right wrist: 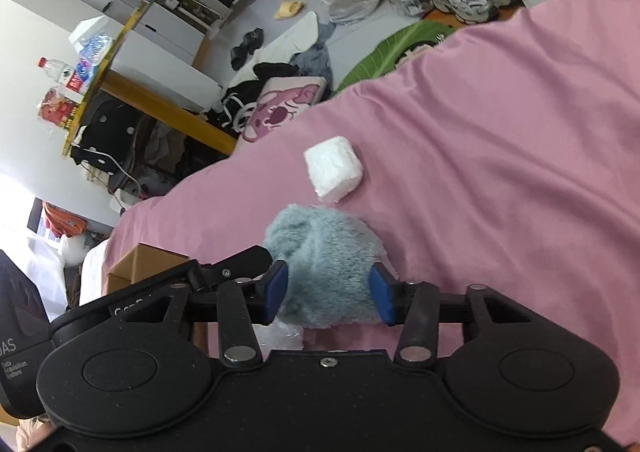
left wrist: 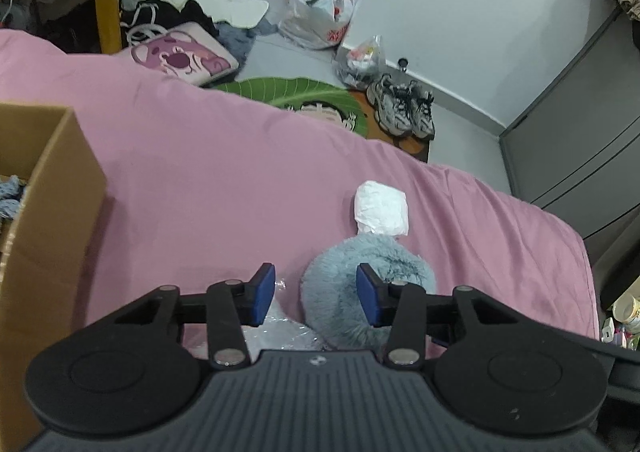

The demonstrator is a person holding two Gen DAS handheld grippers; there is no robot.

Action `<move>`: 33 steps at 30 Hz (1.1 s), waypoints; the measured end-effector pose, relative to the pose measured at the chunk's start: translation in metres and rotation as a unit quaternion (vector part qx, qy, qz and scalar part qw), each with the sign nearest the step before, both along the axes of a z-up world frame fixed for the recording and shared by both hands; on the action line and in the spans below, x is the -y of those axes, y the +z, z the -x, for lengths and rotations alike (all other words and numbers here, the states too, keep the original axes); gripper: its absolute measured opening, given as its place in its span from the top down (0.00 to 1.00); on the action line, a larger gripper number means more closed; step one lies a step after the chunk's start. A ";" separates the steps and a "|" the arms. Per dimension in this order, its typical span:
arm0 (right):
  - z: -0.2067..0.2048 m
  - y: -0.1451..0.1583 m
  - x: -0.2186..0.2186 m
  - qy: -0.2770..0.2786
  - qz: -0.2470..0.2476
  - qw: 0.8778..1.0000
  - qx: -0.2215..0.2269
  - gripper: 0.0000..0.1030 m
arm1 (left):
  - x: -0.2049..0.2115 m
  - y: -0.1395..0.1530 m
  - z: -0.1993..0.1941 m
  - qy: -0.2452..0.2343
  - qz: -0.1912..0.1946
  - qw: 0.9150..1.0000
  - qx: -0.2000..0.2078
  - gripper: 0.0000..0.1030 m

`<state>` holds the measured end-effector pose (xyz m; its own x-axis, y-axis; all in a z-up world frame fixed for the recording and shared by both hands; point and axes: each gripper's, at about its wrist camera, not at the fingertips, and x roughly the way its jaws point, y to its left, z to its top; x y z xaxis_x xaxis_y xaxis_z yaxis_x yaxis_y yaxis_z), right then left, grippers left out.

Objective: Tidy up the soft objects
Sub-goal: 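Reach the left tool to the grey fluffy plush and close on it, then lift the grey plush with the left tool and carry it over the box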

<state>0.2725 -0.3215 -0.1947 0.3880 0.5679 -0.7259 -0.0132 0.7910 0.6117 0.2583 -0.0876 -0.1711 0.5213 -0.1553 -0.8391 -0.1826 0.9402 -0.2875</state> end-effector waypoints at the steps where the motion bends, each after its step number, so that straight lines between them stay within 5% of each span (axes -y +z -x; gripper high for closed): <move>1: 0.000 -0.002 0.001 -0.003 0.002 1.000 -0.005 0.61 | 0.002 -0.002 -0.001 -0.002 0.002 1.000 -0.003 0.58; 7: -0.003 -0.010 0.004 -0.015 -0.004 1.000 -0.019 0.65 | 0.009 -0.015 -0.007 -0.002 0.013 1.000 -0.013 0.58; 12: -0.001 -0.009 0.001 -0.008 0.001 1.000 -0.012 0.74 | 0.009 -0.019 -0.009 -0.003 0.036 0.999 -0.021 0.73; 16: 0.003 0.000 0.002 -0.002 -0.002 1.000 0.002 0.88 | 0.012 -0.010 -0.003 -0.004 0.031 0.999 -0.014 0.81; 33: 0.029 0.038 0.005 0.007 -0.024 0.998 0.065 0.97 | 0.013 0.046 0.035 -0.018 0.013 0.999 0.034 0.85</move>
